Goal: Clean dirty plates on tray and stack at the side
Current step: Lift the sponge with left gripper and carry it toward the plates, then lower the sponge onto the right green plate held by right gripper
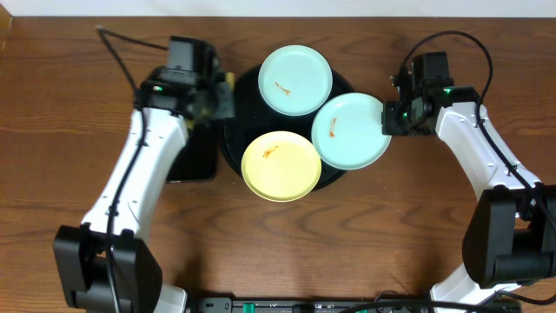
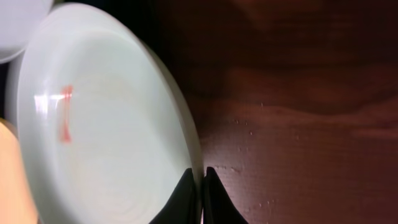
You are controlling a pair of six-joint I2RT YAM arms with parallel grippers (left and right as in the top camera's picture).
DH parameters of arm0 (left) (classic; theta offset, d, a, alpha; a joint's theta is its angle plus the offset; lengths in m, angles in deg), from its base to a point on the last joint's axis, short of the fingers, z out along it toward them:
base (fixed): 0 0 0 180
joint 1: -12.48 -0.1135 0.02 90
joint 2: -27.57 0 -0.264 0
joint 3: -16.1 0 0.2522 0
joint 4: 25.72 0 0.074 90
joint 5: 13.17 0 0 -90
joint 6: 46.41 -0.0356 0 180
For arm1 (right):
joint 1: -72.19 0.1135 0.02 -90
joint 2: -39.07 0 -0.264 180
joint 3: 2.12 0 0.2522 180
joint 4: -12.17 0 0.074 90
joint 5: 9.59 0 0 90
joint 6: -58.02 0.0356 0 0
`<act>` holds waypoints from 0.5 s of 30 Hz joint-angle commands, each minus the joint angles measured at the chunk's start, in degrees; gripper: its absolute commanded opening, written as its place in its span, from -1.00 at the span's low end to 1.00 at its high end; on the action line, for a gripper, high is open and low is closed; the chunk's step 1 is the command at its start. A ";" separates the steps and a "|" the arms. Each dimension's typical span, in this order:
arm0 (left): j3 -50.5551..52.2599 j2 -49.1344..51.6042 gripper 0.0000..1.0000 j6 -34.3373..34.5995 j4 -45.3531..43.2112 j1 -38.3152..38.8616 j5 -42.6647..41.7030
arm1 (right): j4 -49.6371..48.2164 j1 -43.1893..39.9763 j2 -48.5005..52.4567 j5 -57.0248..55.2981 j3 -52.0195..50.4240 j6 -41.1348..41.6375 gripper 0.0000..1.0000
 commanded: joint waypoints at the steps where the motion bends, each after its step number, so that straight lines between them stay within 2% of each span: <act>1: 0.22 -1.25 -0.85 0.79 -1.46 3.23 1.92 | 1.01 0.68 0.39 0.42 -0.13 -1.90 -0.98; 8: 0.22 -1.09 -0.85 2.78 -8.66 11.21 1.88 | 2.97 0.68 0.39 -1.55 -0.13 -2.23 -0.98; 15: 0.22 1.84 -0.85 4.61 -9.70 18.29 1.88 | 3.19 0.70 0.39 -1.73 -0.15 -1.55 -0.98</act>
